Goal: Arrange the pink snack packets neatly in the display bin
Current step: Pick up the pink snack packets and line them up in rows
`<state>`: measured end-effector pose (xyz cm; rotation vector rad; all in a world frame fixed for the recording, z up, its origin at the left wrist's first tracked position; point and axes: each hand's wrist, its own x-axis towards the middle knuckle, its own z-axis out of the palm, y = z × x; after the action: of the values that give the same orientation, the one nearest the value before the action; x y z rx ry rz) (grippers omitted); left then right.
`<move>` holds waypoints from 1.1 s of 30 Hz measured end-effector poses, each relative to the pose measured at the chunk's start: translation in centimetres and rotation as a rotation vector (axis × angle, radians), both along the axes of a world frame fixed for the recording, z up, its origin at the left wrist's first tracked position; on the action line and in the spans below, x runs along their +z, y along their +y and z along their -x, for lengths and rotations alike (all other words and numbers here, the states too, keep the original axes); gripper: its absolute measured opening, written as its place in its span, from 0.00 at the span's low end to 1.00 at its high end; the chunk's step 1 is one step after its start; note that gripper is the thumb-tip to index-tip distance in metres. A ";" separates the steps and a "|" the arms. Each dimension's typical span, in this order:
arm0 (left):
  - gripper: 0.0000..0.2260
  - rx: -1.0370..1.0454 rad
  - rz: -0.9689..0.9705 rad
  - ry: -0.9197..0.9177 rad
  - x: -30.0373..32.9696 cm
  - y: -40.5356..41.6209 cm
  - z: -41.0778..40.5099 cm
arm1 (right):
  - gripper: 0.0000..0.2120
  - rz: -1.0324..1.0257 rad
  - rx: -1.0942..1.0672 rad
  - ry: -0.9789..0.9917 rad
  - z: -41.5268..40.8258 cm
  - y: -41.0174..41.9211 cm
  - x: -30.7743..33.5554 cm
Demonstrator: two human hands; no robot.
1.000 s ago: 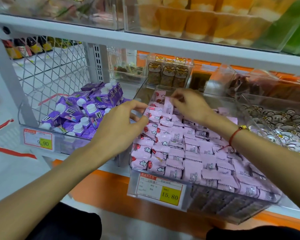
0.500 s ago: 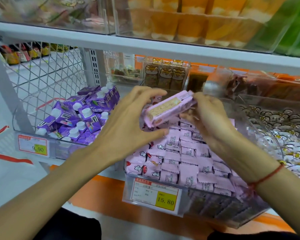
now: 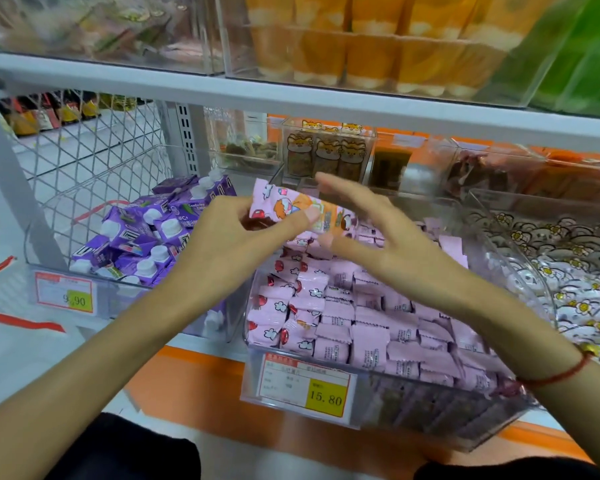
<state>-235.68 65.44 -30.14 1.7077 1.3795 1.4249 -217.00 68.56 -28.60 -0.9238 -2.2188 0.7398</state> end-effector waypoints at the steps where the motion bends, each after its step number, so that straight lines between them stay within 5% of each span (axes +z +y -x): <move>1: 0.14 -0.009 0.000 0.017 -0.1 0.0 0.0 | 0.27 -0.076 0.010 -0.040 0.2 -0.2 -0.2; 8: 0.15 0.033 -0.076 0.159 -0.8 0.0 0.3 | 0.15 -0.145 -0.137 0.111 0.5 0.5 -0.6; 15: 0.20 0.153 0.063 0.535 -2.1 -0.2 1.8 | 0.12 0.471 -0.440 0.488 -1.0 5.1 0.2; 18: 0.18 0.133 0.130 0.504 -2.2 -0.4 2.1 | 0.18 0.596 -0.455 0.581 0.2 6.7 0.2; 22: 0.17 0.040 0.163 0.342 -2.4 -0.3 2.7 | 0.13 0.629 -0.426 0.552 2.5 8.0 -0.8; 25: 0.18 0.006 0.140 0.283 -2.4 -0.5 2.8 | 0.11 0.393 -0.487 0.279 3.3 8.2 -2.1; 29: 0.18 0.007 0.139 0.272 -2.5 -0.5 3.1 | 0.30 -0.062 -0.338 -0.013 2.2 8.3 -2.8; 33: 0.14 -0.001 0.142 0.268 -2.6 -0.3 3.1 | 0.19 -0.411 -0.262 -0.391 0.9 8.6 -3.4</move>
<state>-238.80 65.17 -32.74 1.8549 1.5785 1.0971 -217.86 77.16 -32.04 -1.1835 -2.3811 -0.0283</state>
